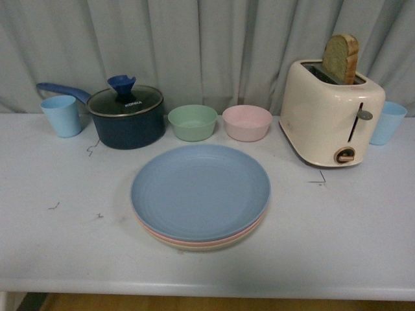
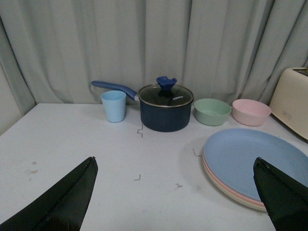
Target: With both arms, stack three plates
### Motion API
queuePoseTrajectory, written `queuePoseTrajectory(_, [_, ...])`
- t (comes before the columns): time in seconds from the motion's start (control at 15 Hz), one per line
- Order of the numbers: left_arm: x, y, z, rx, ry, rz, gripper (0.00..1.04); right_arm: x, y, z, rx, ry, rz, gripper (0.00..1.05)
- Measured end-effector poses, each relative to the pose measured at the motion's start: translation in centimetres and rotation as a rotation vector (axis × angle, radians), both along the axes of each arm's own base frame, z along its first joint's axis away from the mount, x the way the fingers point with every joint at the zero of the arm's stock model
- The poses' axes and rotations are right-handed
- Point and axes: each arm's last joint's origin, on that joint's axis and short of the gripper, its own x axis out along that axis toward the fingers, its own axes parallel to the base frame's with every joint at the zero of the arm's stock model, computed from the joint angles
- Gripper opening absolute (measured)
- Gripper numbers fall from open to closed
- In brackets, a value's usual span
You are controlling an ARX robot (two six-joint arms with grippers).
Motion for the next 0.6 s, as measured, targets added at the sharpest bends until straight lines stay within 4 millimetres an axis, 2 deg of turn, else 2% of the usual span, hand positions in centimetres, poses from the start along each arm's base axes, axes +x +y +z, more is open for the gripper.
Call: queuePoseTrajectory(0.6, [0.0,0.0,0.0,0.000,0.000,0.000,0.98,-2.0,0.0,0.4,0.000,-0.015,0.000,0.02])
